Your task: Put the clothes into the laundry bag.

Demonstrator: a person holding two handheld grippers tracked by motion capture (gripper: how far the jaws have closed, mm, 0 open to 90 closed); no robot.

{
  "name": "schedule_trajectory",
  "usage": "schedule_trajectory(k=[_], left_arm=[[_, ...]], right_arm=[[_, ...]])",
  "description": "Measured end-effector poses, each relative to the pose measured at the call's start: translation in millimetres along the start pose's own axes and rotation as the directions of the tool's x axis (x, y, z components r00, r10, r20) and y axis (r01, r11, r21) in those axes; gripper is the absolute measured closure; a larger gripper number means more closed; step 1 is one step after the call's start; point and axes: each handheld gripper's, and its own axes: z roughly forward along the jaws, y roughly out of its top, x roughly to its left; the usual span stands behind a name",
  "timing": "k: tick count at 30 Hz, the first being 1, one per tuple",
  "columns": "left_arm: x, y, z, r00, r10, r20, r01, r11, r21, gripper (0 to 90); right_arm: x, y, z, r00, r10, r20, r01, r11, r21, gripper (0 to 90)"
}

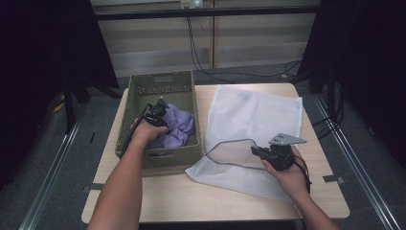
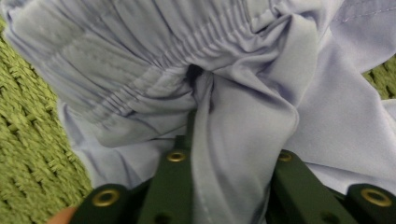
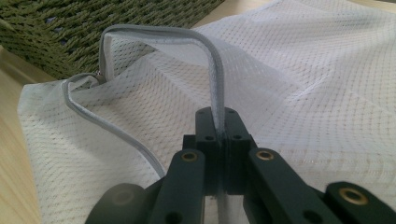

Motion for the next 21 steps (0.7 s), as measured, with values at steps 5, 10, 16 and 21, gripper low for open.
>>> schedule_trajectory(k=[5,10,16,21], left_arm=[[-0.4,3.4,-6.0,0.9996,-0.026,-0.007,0.026,0.9996,-0.013,82.3],[5.2,0.9,-29.1,0.9954,-0.093,-0.024,0.086,0.9772,-0.194,82.6],[6.3,-5.7,-49.1,0.9928,-0.116,-0.027,0.098,0.9245,-0.368,82.6],[4.6,-13.0,-65.3,0.9909,-0.119,-0.063,0.074,0.8736,-0.481,82.5]], right_arm=[[-1.6,-0.9,0.4,1.0,0.003,-0.001,-0.003,1.0,0.002,88.5],[-1.8,-1.0,0.9,1.0,0.006,0.003,-0.006,1.0,0.0,88.5],[-1.7,-0.8,1.3,1.0,0.005,0.004,-0.005,1.0,0.0,88.5],[-0.5,-0.2,2.4,1.0,0.0,0.004,0.0,1.0,-0.004,88.5]])
